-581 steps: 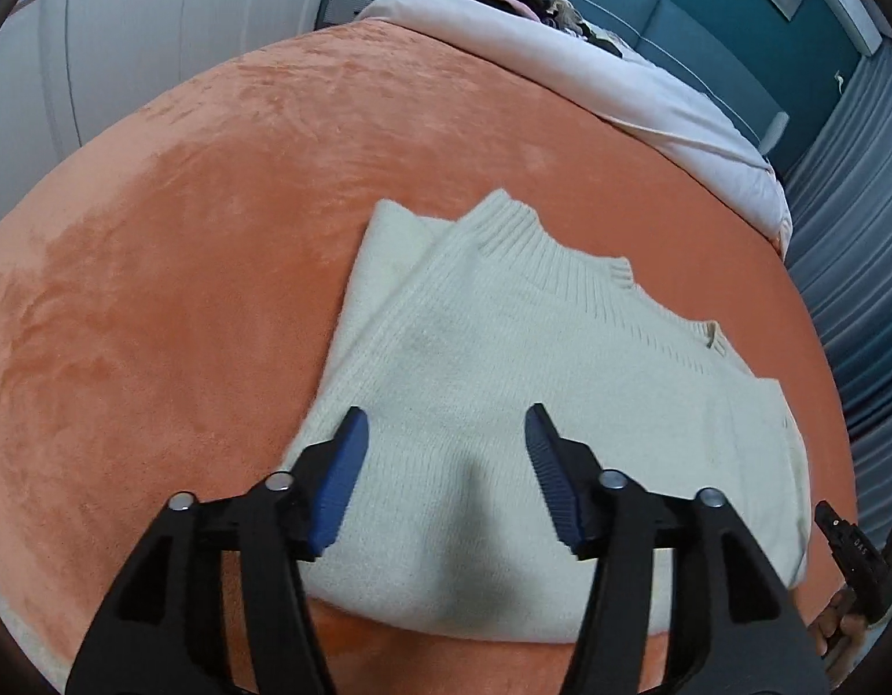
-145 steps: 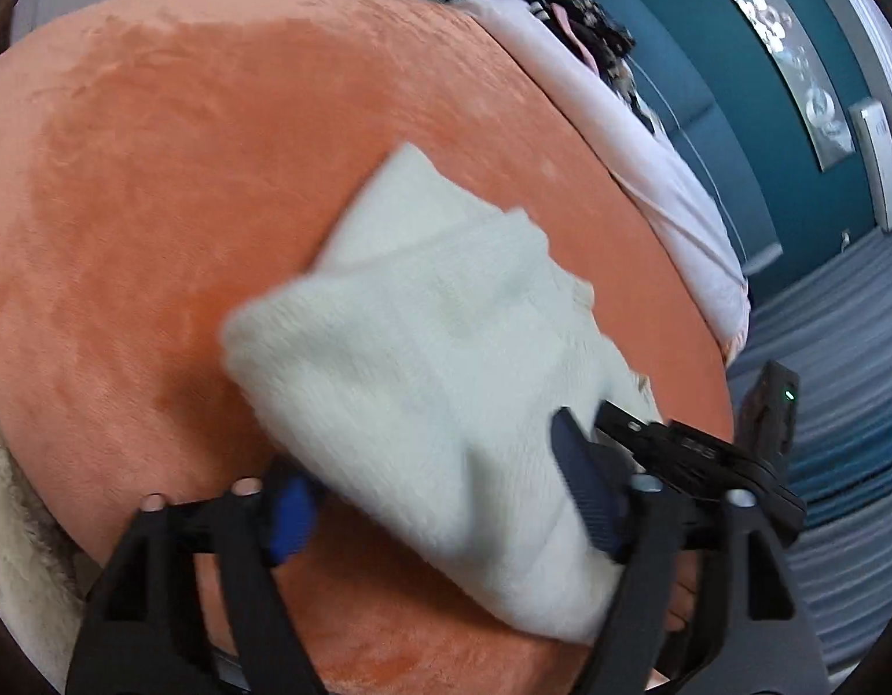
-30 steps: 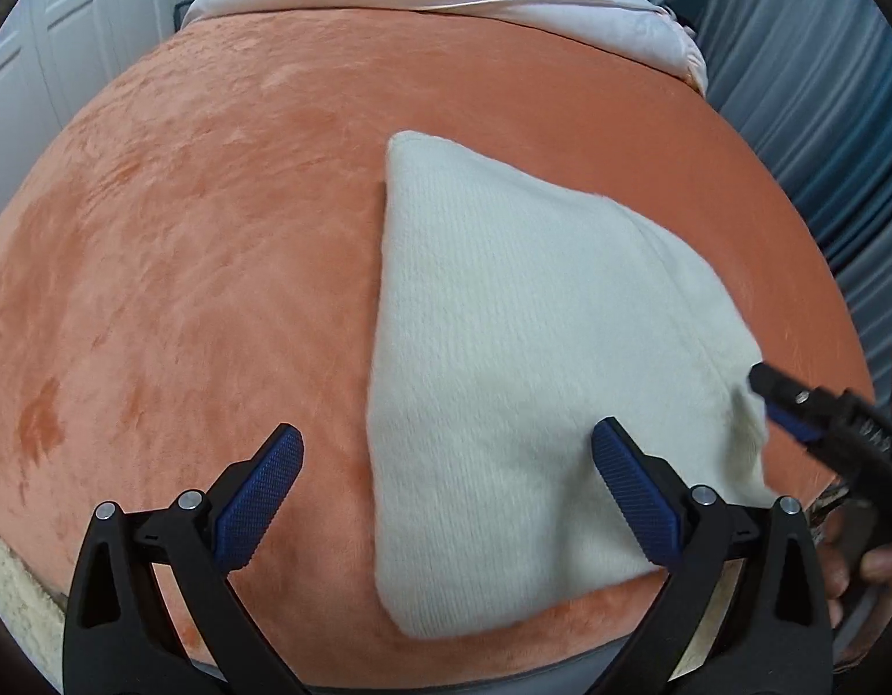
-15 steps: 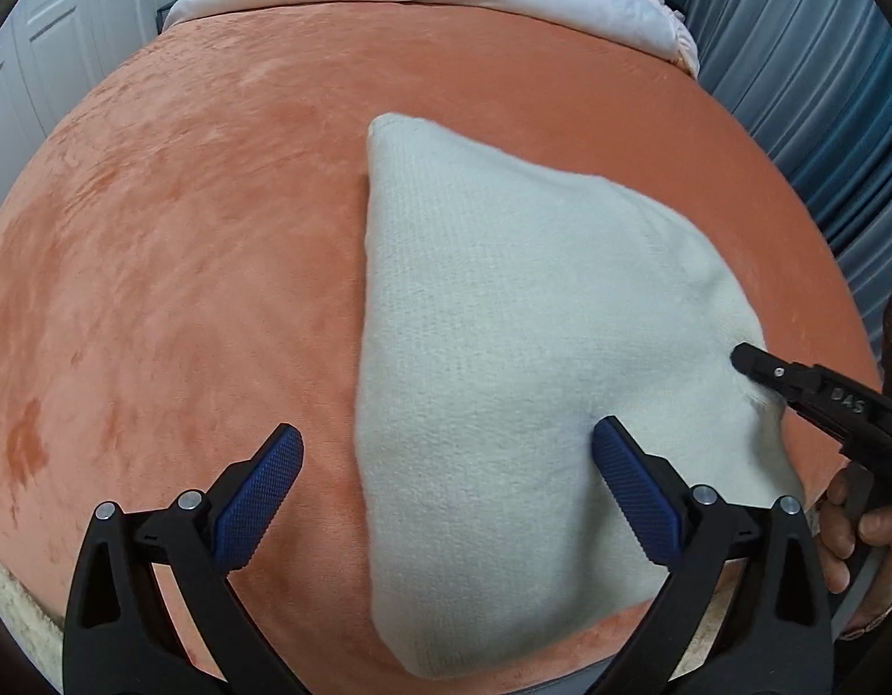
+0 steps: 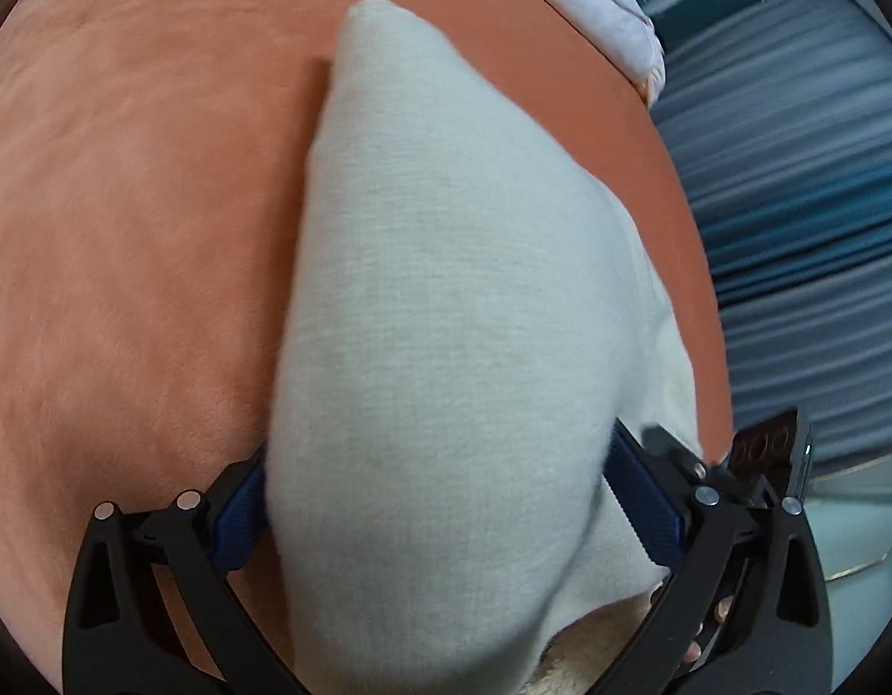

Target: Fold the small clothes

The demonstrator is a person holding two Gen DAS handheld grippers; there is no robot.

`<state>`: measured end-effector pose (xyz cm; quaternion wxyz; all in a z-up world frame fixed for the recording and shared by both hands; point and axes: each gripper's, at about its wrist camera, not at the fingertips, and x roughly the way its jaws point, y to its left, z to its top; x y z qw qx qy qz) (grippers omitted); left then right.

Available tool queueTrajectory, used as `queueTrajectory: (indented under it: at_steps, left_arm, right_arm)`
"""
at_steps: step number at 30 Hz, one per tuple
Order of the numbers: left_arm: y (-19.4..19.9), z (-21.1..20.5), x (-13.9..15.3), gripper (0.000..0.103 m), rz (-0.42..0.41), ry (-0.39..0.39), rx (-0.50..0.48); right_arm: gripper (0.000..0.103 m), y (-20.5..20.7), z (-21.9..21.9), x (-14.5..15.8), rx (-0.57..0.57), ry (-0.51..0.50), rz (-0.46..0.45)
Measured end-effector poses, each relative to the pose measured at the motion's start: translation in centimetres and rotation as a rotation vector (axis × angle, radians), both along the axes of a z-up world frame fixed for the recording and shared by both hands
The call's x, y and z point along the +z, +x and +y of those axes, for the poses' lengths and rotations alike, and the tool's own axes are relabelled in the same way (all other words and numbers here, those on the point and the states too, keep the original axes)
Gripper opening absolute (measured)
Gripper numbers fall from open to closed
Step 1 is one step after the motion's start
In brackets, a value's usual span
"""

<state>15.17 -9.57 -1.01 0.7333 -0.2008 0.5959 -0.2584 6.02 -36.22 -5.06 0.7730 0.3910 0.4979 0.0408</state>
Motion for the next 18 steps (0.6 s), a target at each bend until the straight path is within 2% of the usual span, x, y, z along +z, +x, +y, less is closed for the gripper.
queueTrajectory:
  at_steps: [2,3,4,5,9,11,15,18]
  left_arm:
    - [-0.1,-0.6,1.0,0.080,-0.021,0.040,-0.001]
    - [-0.3,-0.6,1.6,0.075,-0.028,0.044,0.003]
    - [-0.4,-0.5,2.5,0.065,-0.039,0.034,0.001]
    - [-0.6,-0.5,3.7,0.059,-0.060,0.021,-0.008]
    - [-1.1,0.1,9.4,0.056,-0.184,0.001,-0.017]
    - [-1.2,1.4,13.1,0.056,-0.250,-0.041,-0.007]
    - [-1.9,5.1,21.0,0.057,-0.442,-0.091,0.011]
    - [-1.6,7.8,24.5,0.060,-0.531,-0.094,0.022]
  right_arm:
    - [0.039,0.3,0.2,1.5,-0.013,-0.019,-0.027]
    - [0.037,0.3,0.3,2.5,-0.021,-0.013,-0.054]
    - [0.034,0.0,0.5,4.0,-0.022,-0.018,-0.097]
    - [0.033,-0.1,1.1,6.1,-0.008,-0.038,-0.147]
    - [0.033,-0.1,4.7,14.2,0.062,-0.174,-0.309]
    - [0.033,0.4,6.3,18.1,0.076,-0.216,-0.400]
    - [0.033,0.8,8.8,24.8,0.093,-0.207,-0.583]
    - [0.035,1.9,10.8,27.0,0.102,-0.170,-0.647]
